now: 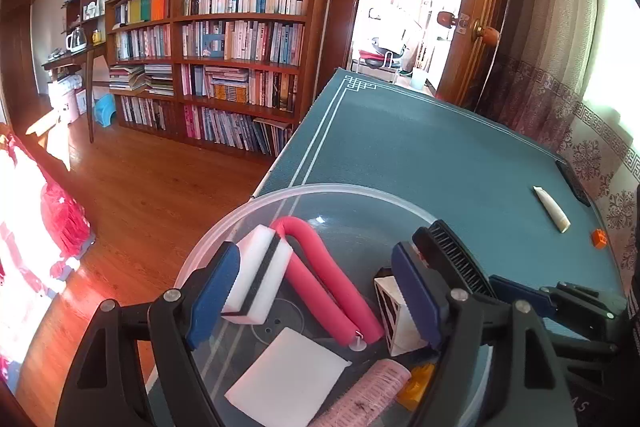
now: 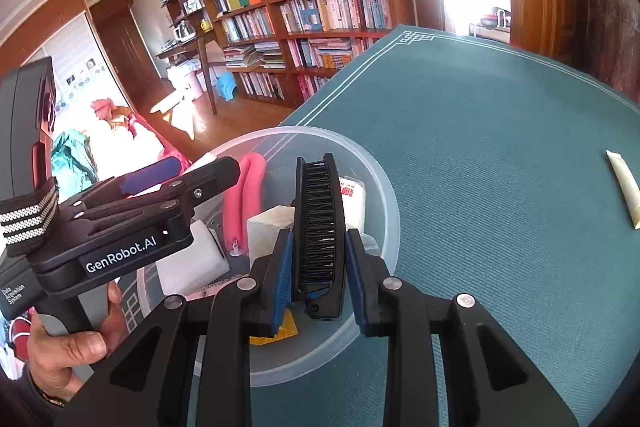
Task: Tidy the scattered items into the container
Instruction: 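Carry the eraser block and black comb over the clear bowl with both grippers, then open both grippers to drop the eraser and comb into the bowl, then move both grippers back over the cream tube and orange brick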
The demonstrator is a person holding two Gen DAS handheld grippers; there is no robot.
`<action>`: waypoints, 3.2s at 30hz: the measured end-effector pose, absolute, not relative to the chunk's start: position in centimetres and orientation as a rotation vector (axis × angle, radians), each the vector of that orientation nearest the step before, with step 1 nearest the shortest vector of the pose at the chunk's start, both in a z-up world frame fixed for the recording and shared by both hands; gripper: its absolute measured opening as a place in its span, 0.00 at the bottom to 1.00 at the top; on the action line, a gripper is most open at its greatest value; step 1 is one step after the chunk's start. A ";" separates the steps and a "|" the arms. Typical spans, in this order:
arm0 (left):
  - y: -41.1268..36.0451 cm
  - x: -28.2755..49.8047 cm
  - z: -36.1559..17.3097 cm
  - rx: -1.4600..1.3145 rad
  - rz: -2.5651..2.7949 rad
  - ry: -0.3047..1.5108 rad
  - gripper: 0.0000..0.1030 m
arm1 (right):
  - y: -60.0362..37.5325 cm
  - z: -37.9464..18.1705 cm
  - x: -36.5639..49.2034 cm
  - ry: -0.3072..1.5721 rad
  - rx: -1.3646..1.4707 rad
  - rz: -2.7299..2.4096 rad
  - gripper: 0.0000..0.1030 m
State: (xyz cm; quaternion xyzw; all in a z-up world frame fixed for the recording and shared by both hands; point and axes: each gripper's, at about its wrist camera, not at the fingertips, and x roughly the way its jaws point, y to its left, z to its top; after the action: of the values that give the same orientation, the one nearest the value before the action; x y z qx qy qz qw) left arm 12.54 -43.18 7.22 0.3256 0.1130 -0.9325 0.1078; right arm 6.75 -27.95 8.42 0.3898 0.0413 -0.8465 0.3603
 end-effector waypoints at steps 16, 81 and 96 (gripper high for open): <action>-45.4 13.0 7.0 0.957 -2.687 0.395 0.95 | -29.2 7.9 5.8 0.122 0.992 -2.150 0.28; -24.8 7.5 6.9 1.201 -2.918 -0.028 1.00 | 0.0 6.6 2.5 -0.422 1.182 -2.638 0.51; -20.7 5.5 5.4 1.316 -2.940 -0.093 0.99 | 9.6 7.3 -1.4 -0.567 1.197 -2.863 0.51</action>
State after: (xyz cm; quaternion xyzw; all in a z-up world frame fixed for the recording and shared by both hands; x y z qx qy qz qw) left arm 5.46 -20.74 5.37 0.4079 -0.0289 -0.9117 -0.0405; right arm -1.36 9.62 7.33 0.3795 -0.1796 -0.9076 -0.0067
